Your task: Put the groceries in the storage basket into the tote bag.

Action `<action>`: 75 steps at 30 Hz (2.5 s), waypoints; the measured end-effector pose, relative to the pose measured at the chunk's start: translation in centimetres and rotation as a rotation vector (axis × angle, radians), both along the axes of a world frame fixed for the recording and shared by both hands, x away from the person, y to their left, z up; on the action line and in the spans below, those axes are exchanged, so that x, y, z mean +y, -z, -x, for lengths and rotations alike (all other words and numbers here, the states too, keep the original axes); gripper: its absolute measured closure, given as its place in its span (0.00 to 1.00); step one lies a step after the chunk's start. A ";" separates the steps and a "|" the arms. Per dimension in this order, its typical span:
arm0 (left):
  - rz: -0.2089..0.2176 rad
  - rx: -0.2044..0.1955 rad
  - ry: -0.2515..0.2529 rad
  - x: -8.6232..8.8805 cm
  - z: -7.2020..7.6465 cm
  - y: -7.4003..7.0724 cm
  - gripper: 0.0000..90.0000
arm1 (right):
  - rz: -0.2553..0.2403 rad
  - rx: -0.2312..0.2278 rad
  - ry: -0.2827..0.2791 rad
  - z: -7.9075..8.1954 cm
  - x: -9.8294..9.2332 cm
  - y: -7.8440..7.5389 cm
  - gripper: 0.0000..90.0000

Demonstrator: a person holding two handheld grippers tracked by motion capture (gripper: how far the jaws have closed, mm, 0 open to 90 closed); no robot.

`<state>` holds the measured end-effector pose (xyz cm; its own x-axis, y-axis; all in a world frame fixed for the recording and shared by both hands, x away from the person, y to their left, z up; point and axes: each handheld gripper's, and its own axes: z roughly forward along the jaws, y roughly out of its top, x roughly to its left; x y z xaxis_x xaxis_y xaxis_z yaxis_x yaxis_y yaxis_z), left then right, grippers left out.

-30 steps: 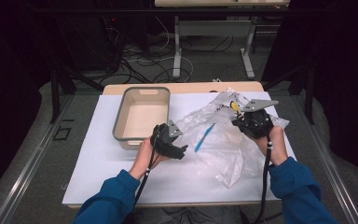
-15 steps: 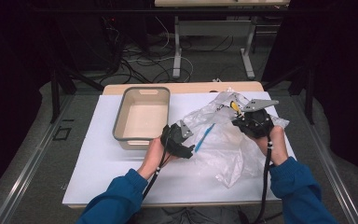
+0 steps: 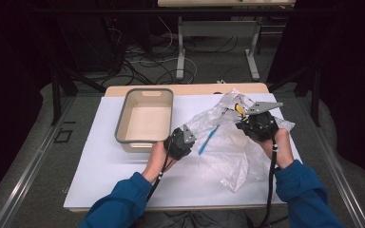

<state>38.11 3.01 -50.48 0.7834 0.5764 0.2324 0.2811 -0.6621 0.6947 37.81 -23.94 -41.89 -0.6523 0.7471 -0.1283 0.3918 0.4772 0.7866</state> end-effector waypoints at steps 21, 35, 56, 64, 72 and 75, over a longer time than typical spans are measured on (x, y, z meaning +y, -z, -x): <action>0.074 -0.056 -0.002 2.6 1.5 -2.3 0.98 | -0.003 -0.008 0.012 -0.2 -0.2 0.2 1.00; 0.099 -0.053 -0.020 2.7 1.7 -2.5 0.98 | 0.010 0.041 0.001 -0.3 0.0 1.1 0.89; 0.079 -0.023 -0.067 3.0 1.1 -2.6 0.98 | 0.050 0.283 0.004 4.6 -2.6 3.9 0.00; 0.062 -0.011 -0.073 3.1 0.7 -2.4 0.97 | 0.130 0.410 0.061 5.3 -3.5 6.5 0.09; 0.033 0.025 -0.070 3.4 0.1 -2.2 0.97 | 0.167 0.413 0.071 4.4 -4.2 7.8 0.85; 0.028 0.037 -0.073 3.6 -0.1 -2.2 0.98 | 0.181 0.390 0.063 4.1 -4.0 7.2 0.97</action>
